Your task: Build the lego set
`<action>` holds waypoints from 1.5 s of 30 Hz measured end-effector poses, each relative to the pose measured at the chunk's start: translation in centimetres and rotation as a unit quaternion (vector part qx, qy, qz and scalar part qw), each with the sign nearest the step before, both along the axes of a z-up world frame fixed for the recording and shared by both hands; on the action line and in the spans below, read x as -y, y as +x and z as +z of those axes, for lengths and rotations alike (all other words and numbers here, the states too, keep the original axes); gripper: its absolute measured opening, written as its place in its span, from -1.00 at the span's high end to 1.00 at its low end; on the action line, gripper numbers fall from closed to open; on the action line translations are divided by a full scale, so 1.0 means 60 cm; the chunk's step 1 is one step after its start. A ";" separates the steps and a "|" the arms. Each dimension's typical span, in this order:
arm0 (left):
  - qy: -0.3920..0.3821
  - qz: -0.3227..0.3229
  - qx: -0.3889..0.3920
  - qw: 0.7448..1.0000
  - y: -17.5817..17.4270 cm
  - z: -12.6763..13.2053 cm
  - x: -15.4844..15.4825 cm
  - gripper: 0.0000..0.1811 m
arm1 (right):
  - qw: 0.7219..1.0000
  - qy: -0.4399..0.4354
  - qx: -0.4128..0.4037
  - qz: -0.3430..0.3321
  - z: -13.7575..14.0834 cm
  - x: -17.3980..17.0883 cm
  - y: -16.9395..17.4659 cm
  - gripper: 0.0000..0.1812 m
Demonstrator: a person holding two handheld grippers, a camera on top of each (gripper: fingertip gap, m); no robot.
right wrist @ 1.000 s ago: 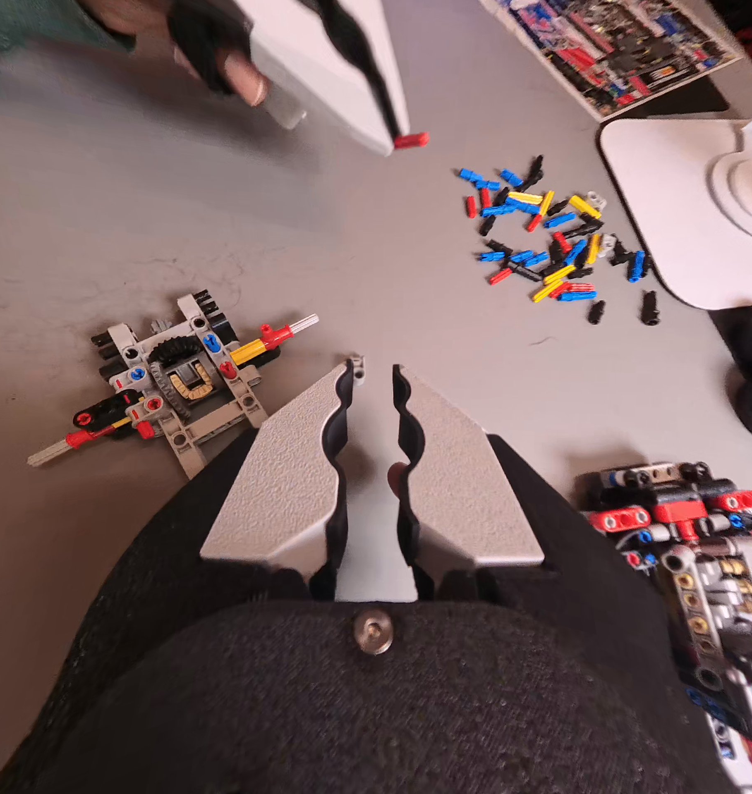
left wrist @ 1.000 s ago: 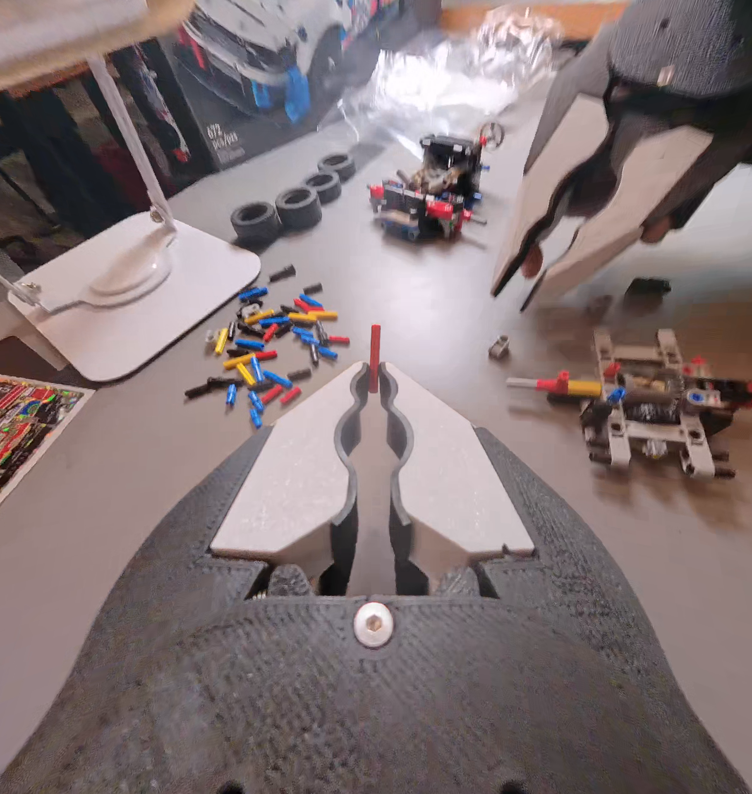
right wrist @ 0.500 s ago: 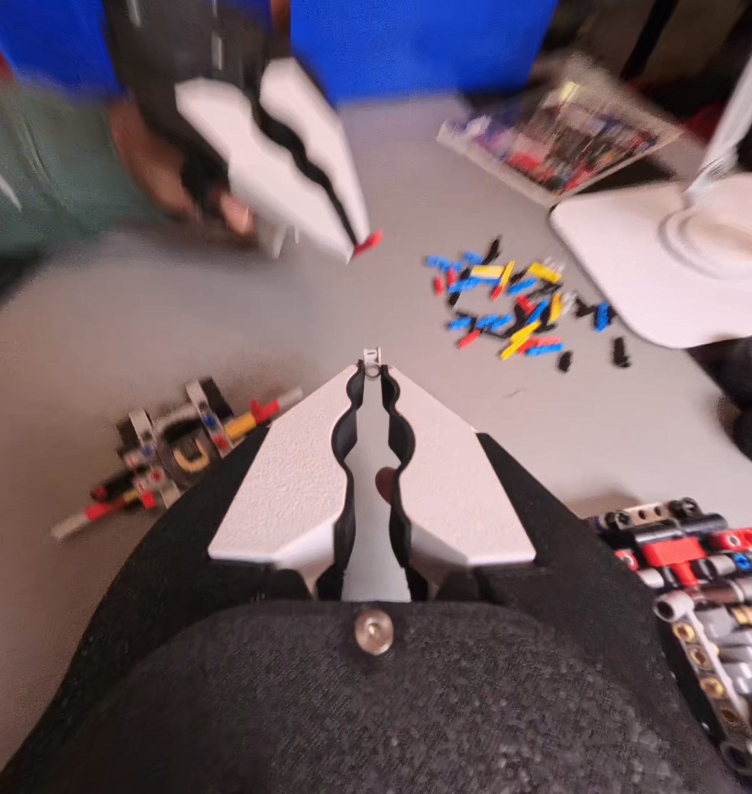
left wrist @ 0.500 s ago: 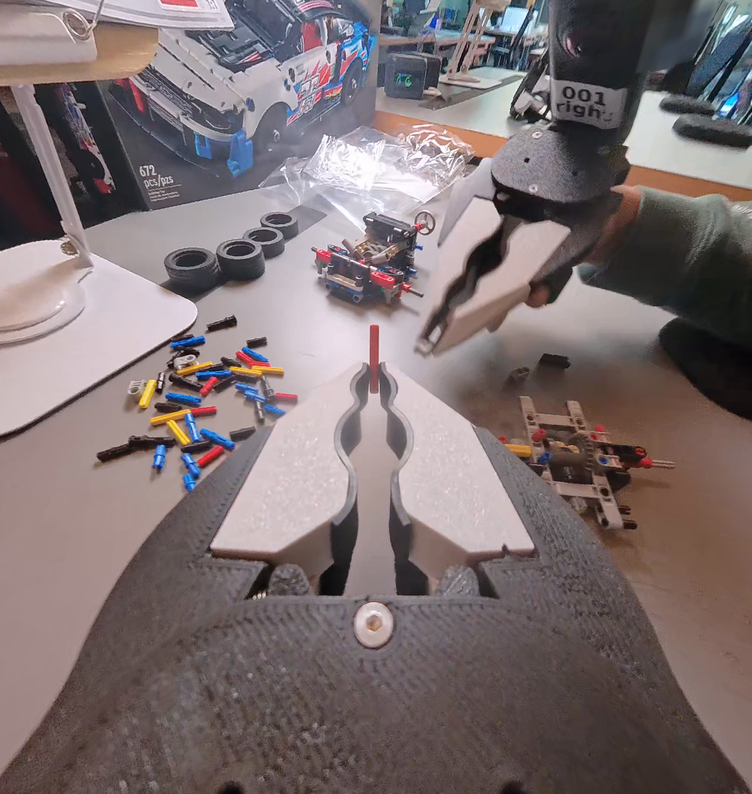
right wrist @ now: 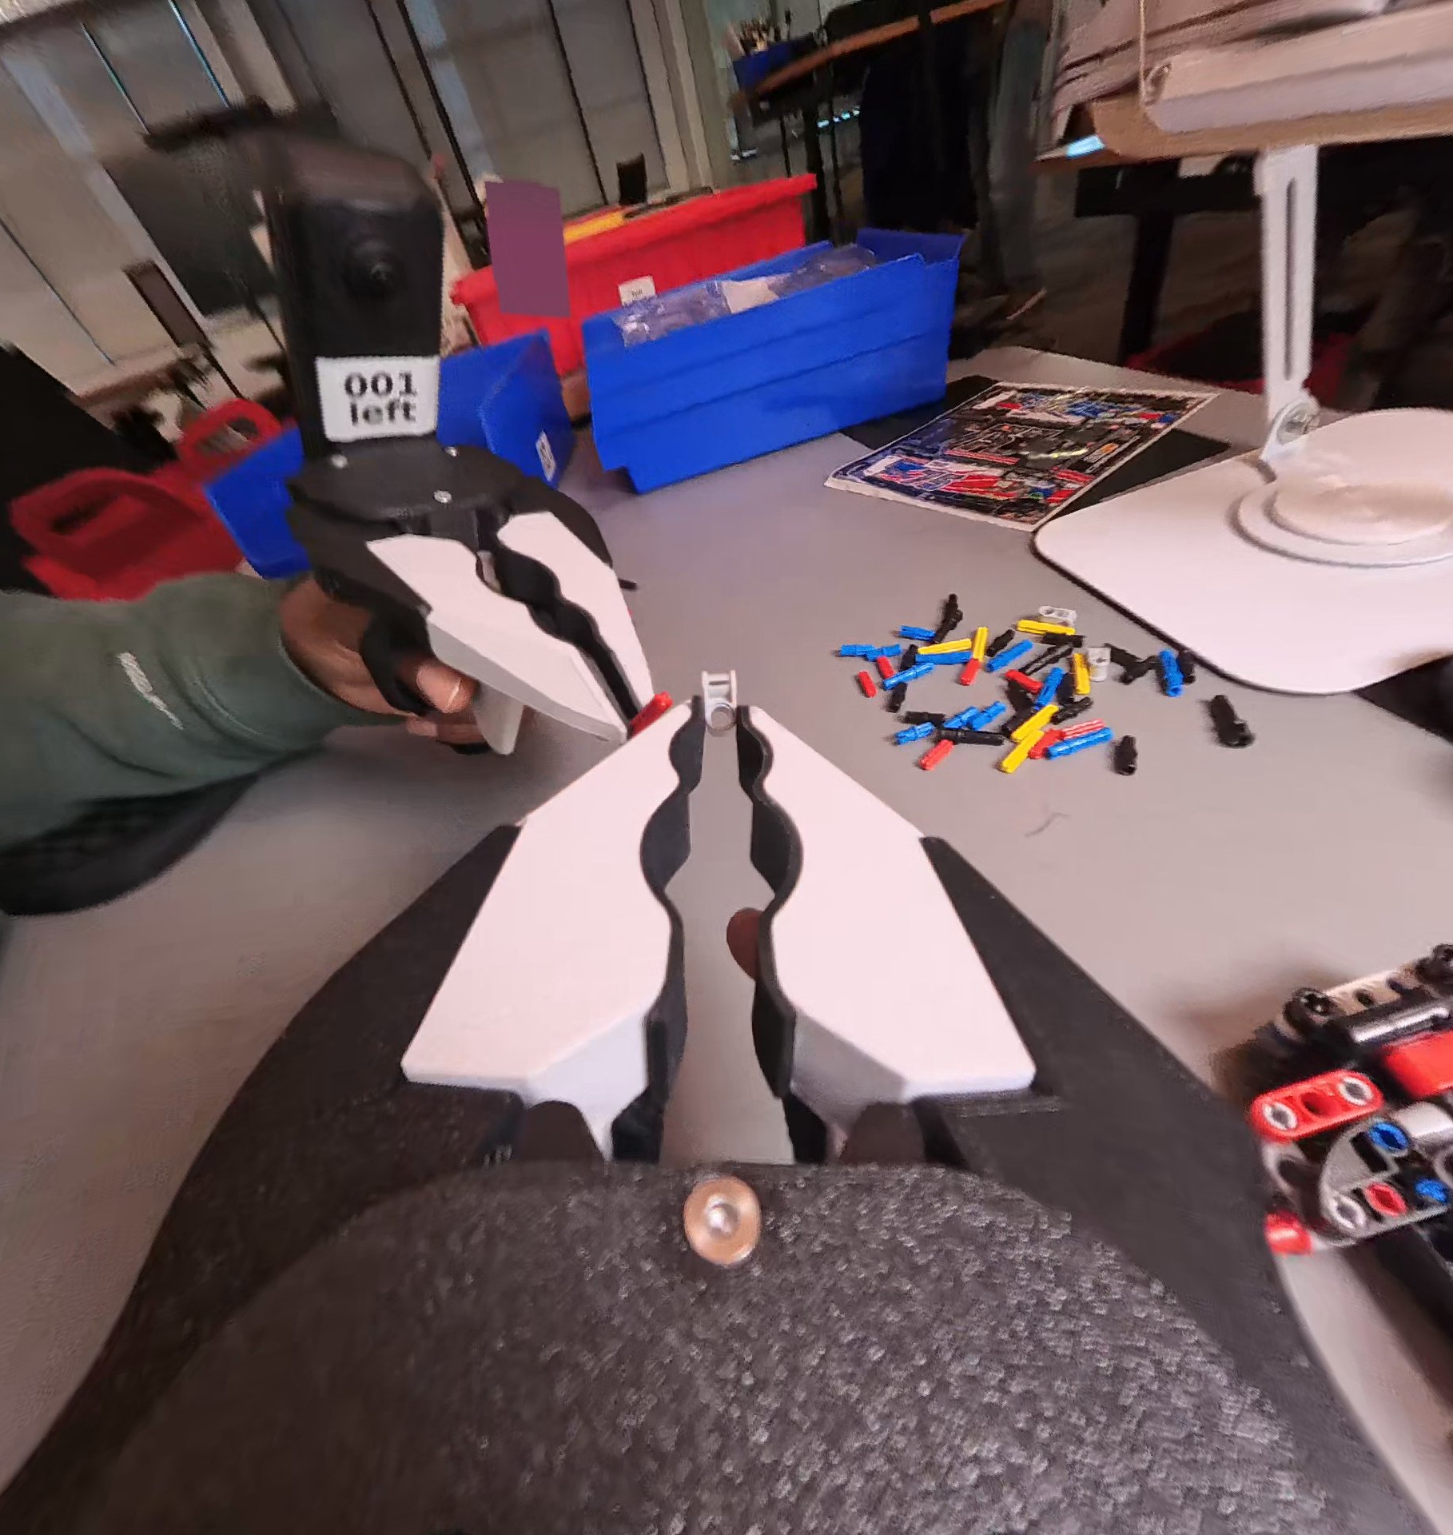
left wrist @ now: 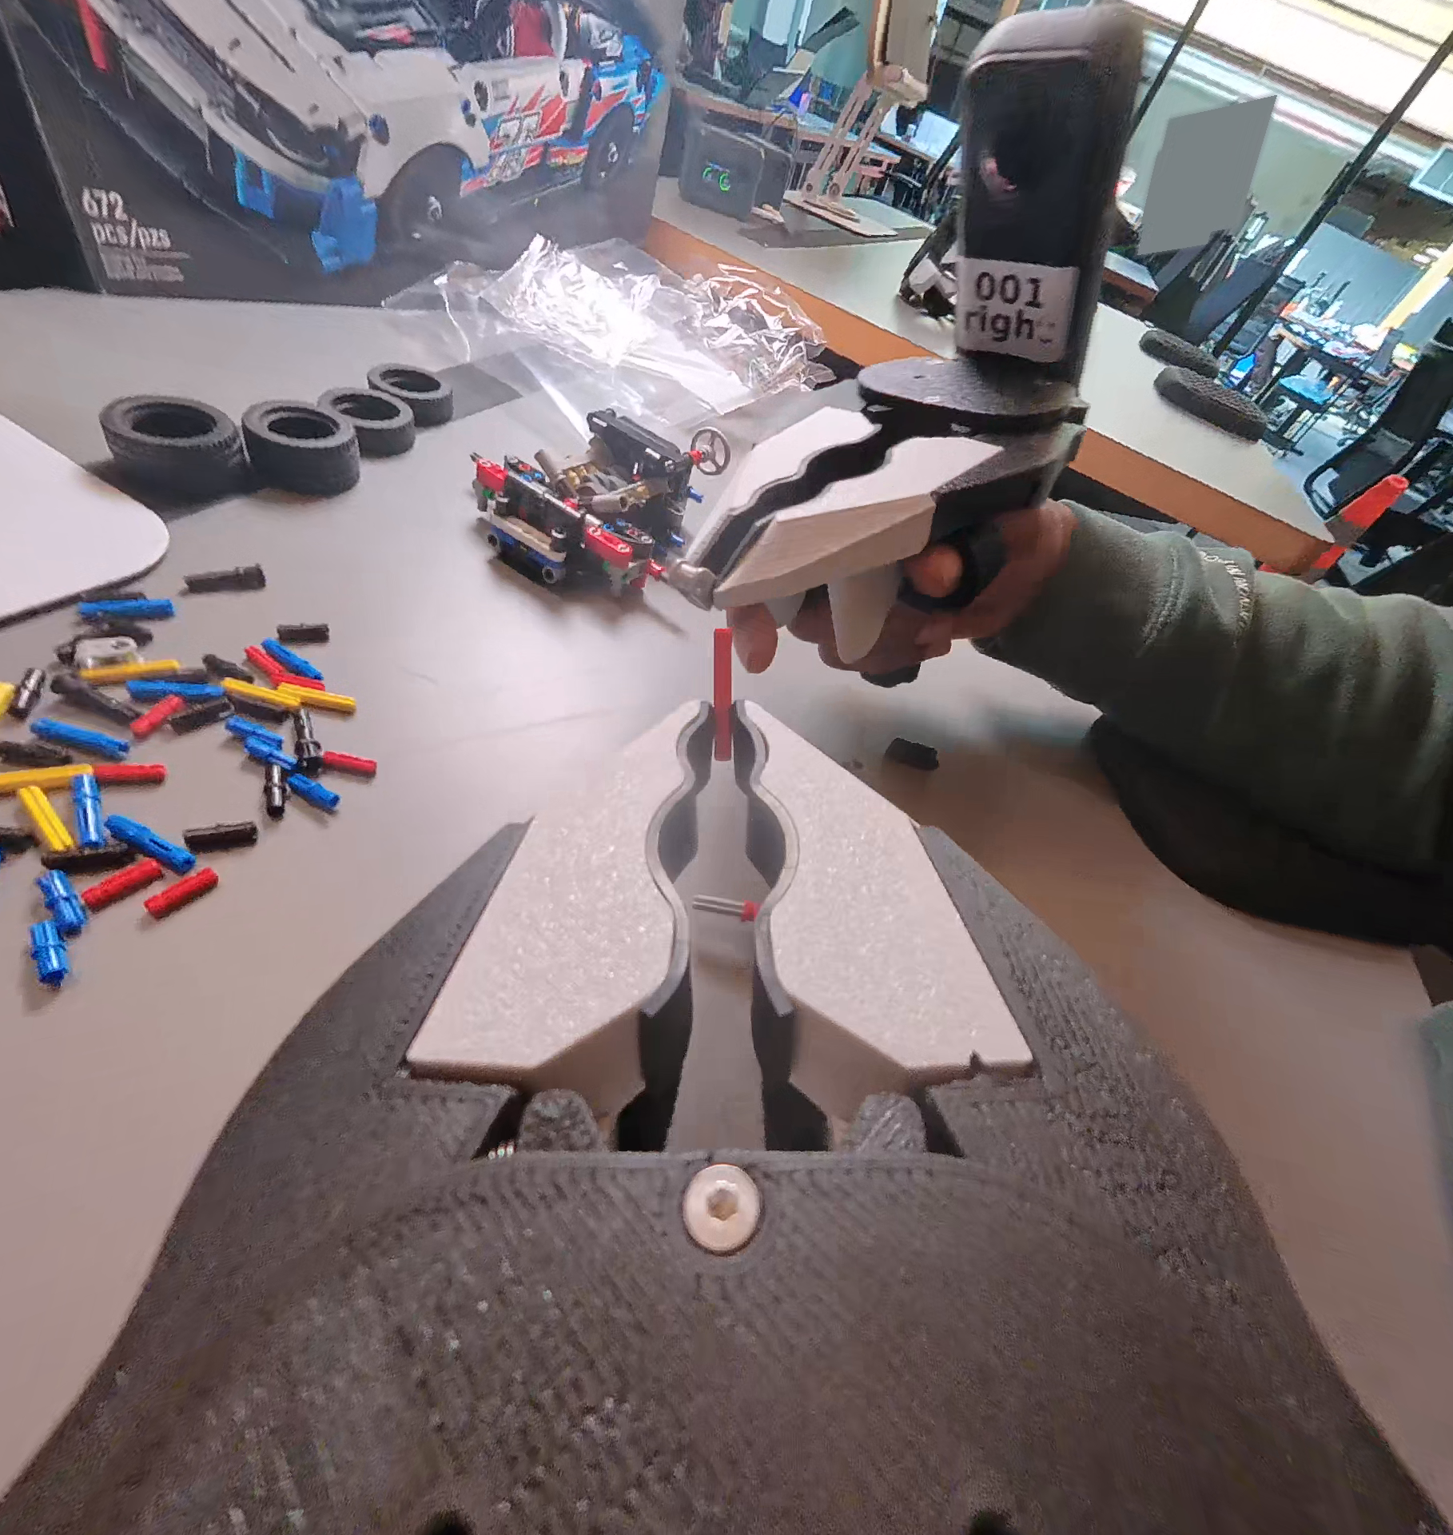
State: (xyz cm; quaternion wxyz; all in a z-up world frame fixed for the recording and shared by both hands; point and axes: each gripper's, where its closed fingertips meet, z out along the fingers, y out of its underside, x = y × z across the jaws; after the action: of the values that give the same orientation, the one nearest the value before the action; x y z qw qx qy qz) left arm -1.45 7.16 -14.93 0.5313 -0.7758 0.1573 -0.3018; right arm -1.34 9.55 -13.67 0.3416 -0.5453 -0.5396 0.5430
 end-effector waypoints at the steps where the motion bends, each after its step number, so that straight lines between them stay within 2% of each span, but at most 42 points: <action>1: -0.011 0.003 0.006 1.000 -0.003 -0.004 -0.001 0.98 | 1.000 0.025 0.003 -0.004 -0.003 0.003 -0.001 0.94; 6: -0.069 -0.009 0.064 0.995 -0.006 -0.018 0.001 0.99 | 0.987 0.154 0.028 -0.035 -0.021 0.005 -0.012 0.93; 12: -0.114 -0.012 0.142 0.983 -0.009 -0.019 0.002 0.99 | 0.971 0.232 0.029 -0.049 -0.025 0.011 -0.019 0.93; 22: -0.165 -0.030 0.266 0.949 -0.008 -0.010 0.005 1.00 | 0.964 0.262 0.019 -0.047 -0.021 0.014 -0.019 0.93; 31: -0.168 -0.024 0.299 0.939 -0.015 -0.005 0.002 1.00 | 0.949 0.308 0.023 -0.054 -0.020 0.011 -0.018 0.93; 35: -0.163 -0.014 0.318 0.934 -0.022 0.002 -0.001 1.00 | 0.950 0.306 0.022 -0.062 -0.017 0.009 -0.019 0.93; 38: -0.157 0.000 0.322 0.934 -0.026 0.004 -0.005 1.00 | 0.965 0.253 0.028 -0.071 -0.017 0.005 -0.022 0.93; 45: -0.111 0.047 0.210 0.970 -0.029 0.004 -0.013 1.00 | 0.989 0.117 0.041 -0.086 -0.019 -0.002 -0.028 0.93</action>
State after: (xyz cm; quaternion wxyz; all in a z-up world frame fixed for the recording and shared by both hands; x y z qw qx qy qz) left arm -3.21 7.96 -14.70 0.4770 -0.7554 -0.0294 -0.4484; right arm -3.02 9.69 -14.83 0.4259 -0.5674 -0.5646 0.4218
